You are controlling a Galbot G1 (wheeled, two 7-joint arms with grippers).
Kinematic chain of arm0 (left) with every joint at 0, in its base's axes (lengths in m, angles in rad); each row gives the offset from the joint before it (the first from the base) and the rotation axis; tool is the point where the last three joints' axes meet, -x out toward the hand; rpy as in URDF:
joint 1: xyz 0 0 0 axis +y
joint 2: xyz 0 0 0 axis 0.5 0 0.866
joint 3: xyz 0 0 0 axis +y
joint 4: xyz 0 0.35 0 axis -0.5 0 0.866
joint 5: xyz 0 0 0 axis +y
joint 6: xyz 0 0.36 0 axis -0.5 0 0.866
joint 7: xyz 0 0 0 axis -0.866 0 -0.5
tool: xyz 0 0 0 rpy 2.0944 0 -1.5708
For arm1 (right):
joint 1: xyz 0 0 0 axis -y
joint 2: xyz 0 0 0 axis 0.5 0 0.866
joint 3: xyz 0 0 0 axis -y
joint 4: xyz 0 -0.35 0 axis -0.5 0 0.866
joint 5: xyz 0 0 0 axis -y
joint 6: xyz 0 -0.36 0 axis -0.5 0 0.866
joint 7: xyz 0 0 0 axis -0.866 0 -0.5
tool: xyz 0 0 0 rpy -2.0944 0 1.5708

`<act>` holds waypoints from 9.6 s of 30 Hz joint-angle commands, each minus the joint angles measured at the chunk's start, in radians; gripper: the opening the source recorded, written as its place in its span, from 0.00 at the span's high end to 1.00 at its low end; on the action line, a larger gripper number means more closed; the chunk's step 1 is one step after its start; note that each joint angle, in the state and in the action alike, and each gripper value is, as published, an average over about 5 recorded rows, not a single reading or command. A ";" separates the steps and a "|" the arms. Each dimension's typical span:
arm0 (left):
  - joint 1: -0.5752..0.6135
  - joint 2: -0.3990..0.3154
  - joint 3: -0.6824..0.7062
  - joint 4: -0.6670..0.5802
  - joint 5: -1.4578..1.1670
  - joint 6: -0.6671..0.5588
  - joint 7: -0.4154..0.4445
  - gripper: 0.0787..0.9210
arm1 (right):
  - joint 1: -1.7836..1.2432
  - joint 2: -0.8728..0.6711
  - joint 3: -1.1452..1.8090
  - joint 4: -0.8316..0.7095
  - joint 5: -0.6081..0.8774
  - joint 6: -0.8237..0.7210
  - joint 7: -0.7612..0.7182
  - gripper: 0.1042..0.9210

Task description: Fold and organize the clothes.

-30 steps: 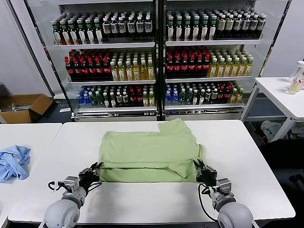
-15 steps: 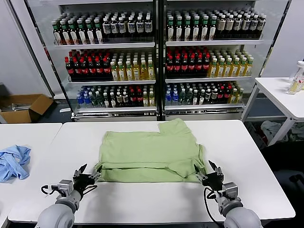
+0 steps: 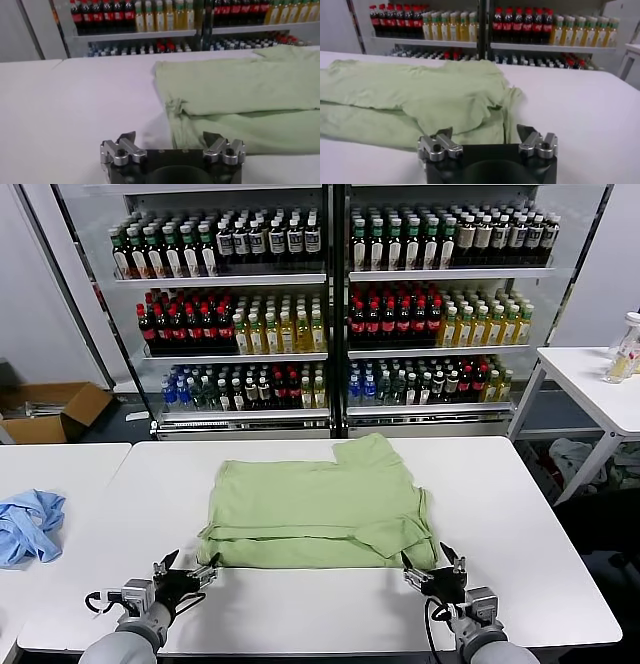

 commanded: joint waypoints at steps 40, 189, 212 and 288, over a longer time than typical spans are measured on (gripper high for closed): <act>0.420 0.032 -0.092 -0.285 0.069 -0.018 -0.007 0.99 | -0.447 -0.064 0.180 0.312 -0.045 0.035 -0.032 0.99; -0.207 0.199 0.054 0.254 -0.166 -0.224 0.377 0.99 | 0.183 -0.043 -0.021 0.129 0.189 -0.124 0.039 1.00; -0.038 0.235 -0.020 0.145 -0.168 -0.207 0.407 0.99 | 0.022 -0.042 0.025 0.155 0.089 -0.098 0.033 1.00; 0.035 -0.059 0.098 -0.078 -0.115 -0.030 -0.295 0.83 | -0.054 -0.024 0.091 0.165 -0.071 -0.043 0.025 0.12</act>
